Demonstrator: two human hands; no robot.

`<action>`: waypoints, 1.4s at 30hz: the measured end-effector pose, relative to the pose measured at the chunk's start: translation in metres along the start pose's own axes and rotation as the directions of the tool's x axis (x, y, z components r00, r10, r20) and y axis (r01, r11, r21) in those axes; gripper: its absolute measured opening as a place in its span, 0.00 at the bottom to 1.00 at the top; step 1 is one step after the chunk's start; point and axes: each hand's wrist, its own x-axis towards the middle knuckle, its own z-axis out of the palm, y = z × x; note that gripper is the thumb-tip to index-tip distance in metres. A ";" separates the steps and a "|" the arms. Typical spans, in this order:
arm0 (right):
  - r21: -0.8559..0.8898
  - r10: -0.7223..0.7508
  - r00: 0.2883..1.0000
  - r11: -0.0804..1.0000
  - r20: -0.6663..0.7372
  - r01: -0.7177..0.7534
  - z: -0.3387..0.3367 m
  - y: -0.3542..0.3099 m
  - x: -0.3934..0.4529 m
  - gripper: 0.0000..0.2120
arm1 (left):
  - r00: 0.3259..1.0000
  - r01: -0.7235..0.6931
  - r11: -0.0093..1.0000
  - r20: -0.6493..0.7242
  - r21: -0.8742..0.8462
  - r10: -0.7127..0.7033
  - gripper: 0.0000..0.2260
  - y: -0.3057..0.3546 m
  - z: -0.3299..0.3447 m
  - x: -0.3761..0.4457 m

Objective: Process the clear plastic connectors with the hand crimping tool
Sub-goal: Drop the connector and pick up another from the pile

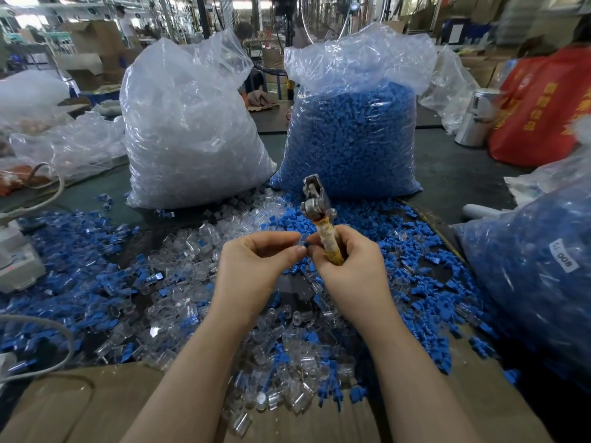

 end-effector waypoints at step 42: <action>-0.413 0.097 0.967 0.911 0.234 0.008 -0.013 0.005 -0.003 0.09 | 0.981 -0.196 0.975 -0.017 -0.107 0.196 0.14 0.005 -0.013 0.007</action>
